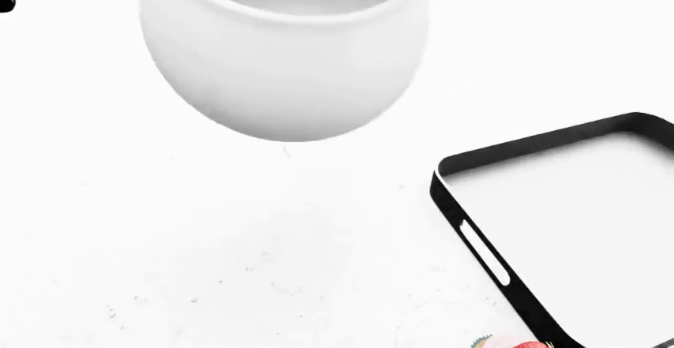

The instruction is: Pick up the bowl with cake and place it on the tray. Pick up the cupcake and place it on the tray.

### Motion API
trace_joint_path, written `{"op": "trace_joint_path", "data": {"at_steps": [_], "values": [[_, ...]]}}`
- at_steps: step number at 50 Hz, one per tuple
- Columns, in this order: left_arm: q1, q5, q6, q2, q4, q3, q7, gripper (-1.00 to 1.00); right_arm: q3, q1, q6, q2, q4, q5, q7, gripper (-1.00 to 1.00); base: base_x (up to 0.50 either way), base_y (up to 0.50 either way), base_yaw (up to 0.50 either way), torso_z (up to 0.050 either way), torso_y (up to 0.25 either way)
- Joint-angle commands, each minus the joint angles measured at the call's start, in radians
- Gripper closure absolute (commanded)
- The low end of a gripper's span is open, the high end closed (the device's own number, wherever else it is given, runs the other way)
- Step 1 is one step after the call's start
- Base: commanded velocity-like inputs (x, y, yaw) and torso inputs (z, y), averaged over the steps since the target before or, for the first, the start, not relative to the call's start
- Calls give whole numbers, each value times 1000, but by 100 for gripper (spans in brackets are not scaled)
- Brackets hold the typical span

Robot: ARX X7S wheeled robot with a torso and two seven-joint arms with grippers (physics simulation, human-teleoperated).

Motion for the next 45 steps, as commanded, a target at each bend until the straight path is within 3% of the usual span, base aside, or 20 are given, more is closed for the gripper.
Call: {"op": "trace_joint_path", "data": {"at_steps": [1,18,32,45], "values": [[6,-3,3,0,10,8,-2,-100,355,40,177,109,96,-154,251,100,0,0,0,0,0],[24,8,9,0,27,19,2,-100,189,35,158,439,-18,355,776,100,0,0,0,0,0],[28,-2,12,-2,40,28,-7,-100,11,40,6,713,-261,430,791,100,0,0,0,0,0],[37,3,17,-1,51,35,-3,-100,-25,40,-50,833,-340,349,791,100,0,0,0,0,0]]}}
